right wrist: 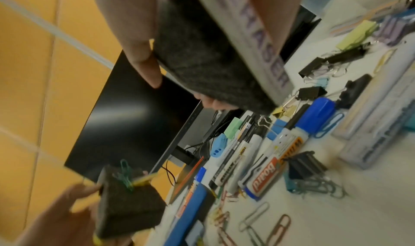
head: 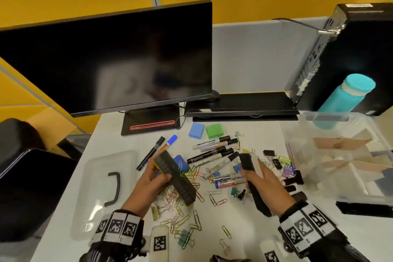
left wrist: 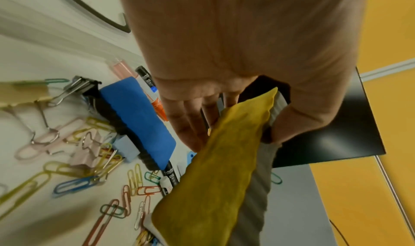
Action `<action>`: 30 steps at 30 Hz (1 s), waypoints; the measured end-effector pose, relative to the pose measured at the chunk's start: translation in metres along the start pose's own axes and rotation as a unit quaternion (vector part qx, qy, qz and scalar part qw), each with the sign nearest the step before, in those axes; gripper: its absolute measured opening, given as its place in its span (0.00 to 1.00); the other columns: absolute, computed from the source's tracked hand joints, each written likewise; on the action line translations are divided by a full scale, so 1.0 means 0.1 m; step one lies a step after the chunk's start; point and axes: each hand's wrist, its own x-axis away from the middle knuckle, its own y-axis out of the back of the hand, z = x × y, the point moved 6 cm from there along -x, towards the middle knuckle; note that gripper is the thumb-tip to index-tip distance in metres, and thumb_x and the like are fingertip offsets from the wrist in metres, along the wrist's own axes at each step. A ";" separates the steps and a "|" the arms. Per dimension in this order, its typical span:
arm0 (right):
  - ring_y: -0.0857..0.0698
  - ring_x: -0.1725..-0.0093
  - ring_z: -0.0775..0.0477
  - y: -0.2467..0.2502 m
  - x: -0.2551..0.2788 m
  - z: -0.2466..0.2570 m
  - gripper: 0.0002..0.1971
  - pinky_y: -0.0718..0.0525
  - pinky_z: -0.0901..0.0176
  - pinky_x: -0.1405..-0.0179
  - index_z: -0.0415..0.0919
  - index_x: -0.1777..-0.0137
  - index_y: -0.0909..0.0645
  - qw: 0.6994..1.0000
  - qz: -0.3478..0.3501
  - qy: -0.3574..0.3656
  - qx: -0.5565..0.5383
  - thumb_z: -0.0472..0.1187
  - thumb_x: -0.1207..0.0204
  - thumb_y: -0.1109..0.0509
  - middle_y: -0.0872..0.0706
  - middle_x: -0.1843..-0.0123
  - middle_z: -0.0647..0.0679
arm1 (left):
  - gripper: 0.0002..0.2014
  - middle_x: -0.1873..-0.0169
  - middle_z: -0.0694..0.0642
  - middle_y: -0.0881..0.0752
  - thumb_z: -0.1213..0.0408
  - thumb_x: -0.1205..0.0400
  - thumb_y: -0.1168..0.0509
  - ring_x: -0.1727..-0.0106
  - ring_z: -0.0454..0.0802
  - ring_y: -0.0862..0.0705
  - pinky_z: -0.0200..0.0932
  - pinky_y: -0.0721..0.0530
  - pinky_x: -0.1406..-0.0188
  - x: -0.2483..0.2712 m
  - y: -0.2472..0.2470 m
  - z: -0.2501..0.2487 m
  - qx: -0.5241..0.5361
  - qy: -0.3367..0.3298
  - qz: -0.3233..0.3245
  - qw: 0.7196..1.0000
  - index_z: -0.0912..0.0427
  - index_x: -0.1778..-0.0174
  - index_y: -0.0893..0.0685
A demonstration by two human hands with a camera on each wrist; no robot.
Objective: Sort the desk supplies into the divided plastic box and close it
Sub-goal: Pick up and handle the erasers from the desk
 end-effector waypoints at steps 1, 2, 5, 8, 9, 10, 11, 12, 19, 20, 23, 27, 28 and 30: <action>0.18 0.65 0.57 -0.02 0.01 0.01 0.10 0.21 0.65 0.64 0.46 0.41 0.21 0.999 -0.001 0.023 0.042 0.38 0.21 0.33 0.16 0.61 0.54 | 0.40 0.39 0.55 0.14 0.55 0.40 0.29 0.37 0.56 0.16 0.51 0.18 0.39 -0.02 0.01 0.01 0.016 0.006 -0.001 1.000 0.46 0.27 0.28; 0.17 0.61 0.55 -0.04 0.01 0.01 0.12 0.20 0.65 0.61 0.46 0.41 0.23 0.995 -0.001 0.044 0.093 0.37 0.22 0.32 0.15 0.57 0.52 | 0.40 0.39 0.55 0.14 0.55 0.39 0.29 0.37 0.57 0.16 0.51 0.19 0.39 -0.04 0.02 0.02 0.028 0.010 -0.002 1.000 0.45 0.27 0.28; 0.17 0.57 0.56 -0.16 0.05 0.09 0.13 0.20 0.68 0.62 0.49 0.45 0.27 0.971 0.012 0.117 0.210 0.39 0.26 0.29 0.18 0.54 0.51 | 0.39 0.42 0.52 0.13 0.61 0.36 0.30 0.47 0.50 0.13 0.51 0.18 0.40 -0.12 0.02 0.05 0.053 0.018 0.001 0.998 0.48 0.25 0.29; 0.20 0.56 0.63 -0.40 0.13 0.25 0.18 0.21 0.72 0.61 0.54 0.42 0.31 0.944 0.051 0.186 0.266 0.43 0.27 0.28 0.20 0.52 0.57 | 0.30 0.49 0.55 0.11 0.71 0.35 0.37 0.45 0.55 0.16 0.46 0.15 0.48 -0.20 -0.03 0.08 0.075 0.034 0.003 0.997 0.56 0.33 0.24; 0.20 0.54 0.63 -0.49 0.13 0.31 0.21 0.22 0.73 0.59 0.55 0.40 0.32 0.935 0.064 0.212 0.276 0.45 0.28 0.27 0.21 0.49 0.57 | 0.29 0.50 0.57 0.12 0.72 0.35 0.38 0.46 0.56 0.16 0.44 0.13 0.53 -0.22 -0.06 0.08 0.083 0.042 0.008 0.996 0.58 0.35 0.23; 0.21 0.51 0.62 -0.59 0.13 0.37 0.24 0.22 0.72 0.55 0.56 0.36 0.33 0.927 0.076 0.232 0.286 0.46 0.29 0.26 0.21 0.46 0.57 | 0.29 0.49 0.60 0.13 0.73 0.36 0.38 0.47 0.55 0.16 0.43 0.13 0.57 -0.24 -0.10 0.08 0.089 0.049 0.015 0.995 0.60 0.36 0.23; 0.22 0.48 0.62 -0.69 0.11 0.42 0.27 0.21 0.70 0.50 0.56 0.34 0.33 0.918 0.085 0.253 0.293 0.47 0.30 0.26 0.22 0.43 0.57 | 0.29 0.48 0.62 0.15 0.73 0.36 0.38 0.49 0.55 0.15 0.43 0.12 0.59 -0.26 -0.13 0.08 0.097 0.055 0.023 0.993 0.61 0.35 0.24; 0.23 0.44 0.61 -0.78 0.08 0.46 0.30 0.21 0.67 0.46 0.57 0.31 0.34 0.910 0.093 0.269 0.301 0.48 0.30 0.25 0.23 0.40 0.57 | 0.29 0.48 0.64 0.16 0.73 0.35 0.38 0.51 0.55 0.14 0.44 0.12 0.59 -0.27 -0.17 0.06 0.103 0.058 0.035 0.992 0.62 0.35 0.25; 0.24 0.34 0.54 -1.12 -0.05 0.34 0.33 0.25 0.62 0.35 0.53 0.22 0.39 0.874 0.126 0.284 0.374 0.49 0.26 0.29 0.25 0.29 0.53 | 0.15 0.48 0.68 0.16 0.78 0.20 0.45 0.48 0.59 0.14 0.50 0.12 0.55 -0.35 -0.26 -0.01 0.070 0.055 0.067 0.994 0.67 0.38 0.24; 0.24 0.35 0.54 -1.07 -0.04 0.27 0.33 0.25 0.63 0.36 0.53 0.23 0.39 0.871 0.132 0.268 0.389 0.50 0.25 0.30 0.25 0.30 0.54 | 0.15 0.47 0.66 0.15 0.79 0.19 0.46 0.48 0.58 0.14 0.50 0.12 0.55 -0.36 -0.22 0.00 0.071 0.060 0.063 0.994 0.65 0.39 0.23; 0.22 0.44 0.51 -0.87 -0.04 0.06 0.26 0.25 0.62 0.51 0.51 0.29 0.34 0.862 0.137 0.231 0.431 0.51 0.25 0.31 0.20 0.37 0.51 | 0.16 0.49 0.63 0.13 0.80 0.20 0.46 0.48 0.57 0.14 0.52 0.13 0.54 -0.40 -0.11 0.04 0.082 0.075 0.056 0.992 0.63 0.40 0.22; 0.21 0.48 0.52 -0.78 -0.12 0.03 0.24 0.28 0.64 0.56 0.52 0.32 0.34 0.872 0.096 0.226 0.424 0.54 0.25 0.32 0.19 0.41 0.51 | 0.17 0.47 0.63 0.14 0.81 0.21 0.44 0.51 0.55 0.12 0.50 0.12 0.57 -0.42 -0.08 0.10 0.068 0.084 0.068 0.992 0.61 0.42 0.21; 0.21 0.45 0.53 -0.83 -0.14 0.08 0.27 0.27 0.66 0.52 0.53 0.29 0.36 0.878 0.092 0.231 0.410 0.54 0.25 0.32 0.20 0.38 0.52 | 0.17 0.45 0.63 0.14 0.81 0.21 0.44 0.49 0.55 0.13 0.48 0.12 0.57 -0.42 -0.10 0.12 0.056 0.087 0.077 0.992 0.60 0.41 0.21; 0.23 0.36 0.55 -0.99 -0.17 0.20 0.34 0.26 0.68 0.41 0.55 0.23 0.43 0.881 0.098 0.249 0.390 0.52 0.26 0.30 0.24 0.31 0.55 | 0.19 0.42 0.64 0.15 0.80 0.20 0.44 0.43 0.57 0.14 0.46 0.12 0.54 -0.40 -0.17 0.13 0.034 0.094 0.098 0.990 0.57 0.38 0.22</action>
